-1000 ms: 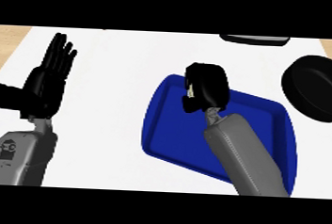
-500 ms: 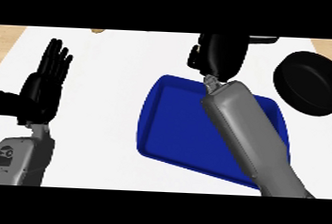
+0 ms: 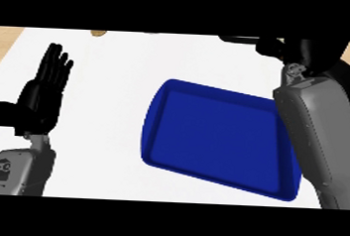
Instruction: Pick the cupcake from the tray and place it in the pot
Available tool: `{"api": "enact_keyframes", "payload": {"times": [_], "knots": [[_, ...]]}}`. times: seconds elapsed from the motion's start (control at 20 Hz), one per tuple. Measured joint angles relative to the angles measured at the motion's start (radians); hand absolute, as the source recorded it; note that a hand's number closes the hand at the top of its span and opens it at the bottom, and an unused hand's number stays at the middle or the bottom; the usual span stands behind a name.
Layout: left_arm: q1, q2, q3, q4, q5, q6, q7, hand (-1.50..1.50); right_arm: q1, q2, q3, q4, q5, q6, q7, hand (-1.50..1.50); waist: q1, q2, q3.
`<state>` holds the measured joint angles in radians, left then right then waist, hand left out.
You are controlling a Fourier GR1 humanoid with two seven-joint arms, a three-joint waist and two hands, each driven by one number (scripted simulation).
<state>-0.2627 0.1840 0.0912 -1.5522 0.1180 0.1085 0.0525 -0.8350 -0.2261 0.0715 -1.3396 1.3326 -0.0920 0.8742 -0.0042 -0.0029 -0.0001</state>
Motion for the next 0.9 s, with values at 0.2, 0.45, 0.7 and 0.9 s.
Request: {"api": "enact_keyframes", "payload": {"times": [0.2, 0.45, 0.7, 0.9], "knots": [[0.001, 0.005, 0.009, -0.005, 0.007, -0.008, 0.006, 0.00, 0.066, -0.090, -0.086, -0.007, -0.065, 0.008, -0.078, 1.50, 0.000, 0.001, 0.000], [-0.004, 0.009, 0.016, -0.011, 0.008, -0.010, 0.013, 0.00, 0.138, -0.197, -0.208, 0.042, -0.160, -0.051, -0.220, 1.50, 0.003, 0.003, 0.000], [-0.013, -0.001, 0.014, 0.003, 0.000, -0.008, 0.007, 0.00, 0.186, -0.270, -0.303, 0.107, -0.261, -0.095, -0.367, 1.50, 0.005, 0.004, 0.000], [-0.019, 0.000, 0.014, -0.009, 0.004, -0.014, 0.022, 0.00, 0.189, -0.309, -0.352, 0.250, -0.300, -0.174, -0.495, 1.50, 0.011, 0.006, 0.000]]}}
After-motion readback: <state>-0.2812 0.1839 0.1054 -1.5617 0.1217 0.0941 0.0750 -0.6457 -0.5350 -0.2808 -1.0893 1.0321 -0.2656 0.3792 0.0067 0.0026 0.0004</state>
